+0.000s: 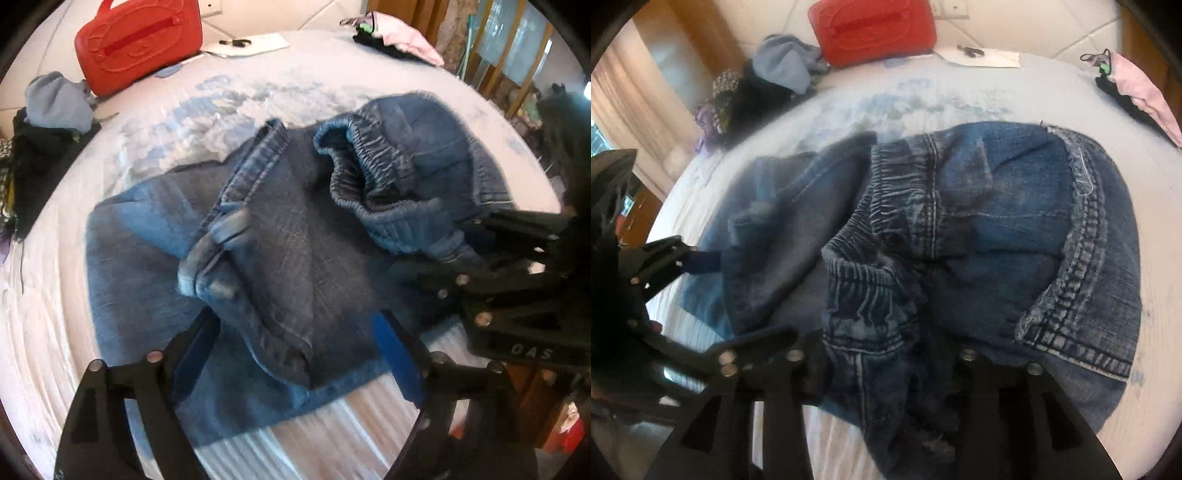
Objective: Fold clothes
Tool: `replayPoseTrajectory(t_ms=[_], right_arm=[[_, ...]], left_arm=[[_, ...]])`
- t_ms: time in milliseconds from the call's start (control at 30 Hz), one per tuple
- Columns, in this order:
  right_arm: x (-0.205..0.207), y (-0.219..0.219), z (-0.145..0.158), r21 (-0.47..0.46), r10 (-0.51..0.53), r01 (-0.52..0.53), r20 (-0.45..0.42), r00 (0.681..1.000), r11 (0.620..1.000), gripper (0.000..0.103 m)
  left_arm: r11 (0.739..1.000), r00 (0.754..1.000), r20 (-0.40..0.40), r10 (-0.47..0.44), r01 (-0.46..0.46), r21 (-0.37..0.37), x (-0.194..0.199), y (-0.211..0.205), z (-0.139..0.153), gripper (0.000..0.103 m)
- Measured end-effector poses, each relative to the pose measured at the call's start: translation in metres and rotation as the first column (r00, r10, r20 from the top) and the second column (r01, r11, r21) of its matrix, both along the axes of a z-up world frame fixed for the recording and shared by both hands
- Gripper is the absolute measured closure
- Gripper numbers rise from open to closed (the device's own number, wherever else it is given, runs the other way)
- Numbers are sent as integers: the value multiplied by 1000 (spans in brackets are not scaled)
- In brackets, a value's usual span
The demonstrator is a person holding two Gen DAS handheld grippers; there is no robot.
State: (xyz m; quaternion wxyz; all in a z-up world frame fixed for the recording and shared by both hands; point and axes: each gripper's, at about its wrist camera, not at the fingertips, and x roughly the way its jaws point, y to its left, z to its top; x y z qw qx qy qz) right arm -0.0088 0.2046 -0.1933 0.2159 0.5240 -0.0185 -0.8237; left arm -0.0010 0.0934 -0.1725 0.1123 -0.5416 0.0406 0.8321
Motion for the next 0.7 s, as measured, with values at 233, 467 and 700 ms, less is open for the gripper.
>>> replayPoseTrajectory(t_ms=[233,467,700], right_arm=[[26,21,38,-47,-57,54,-68,996,997,34],[17,53,52,-66,-230,224,-97,968,972,67],[6,50,14,14,-271,271,-4,963,962,73]], left_arm=[[994,995,-53,88,-85,62,18,-46,44,17],[963,958,-96,269,-265,51,5,-99,51,17],[964,963,-54,263,-265,-39,-21,-95,7,17]])
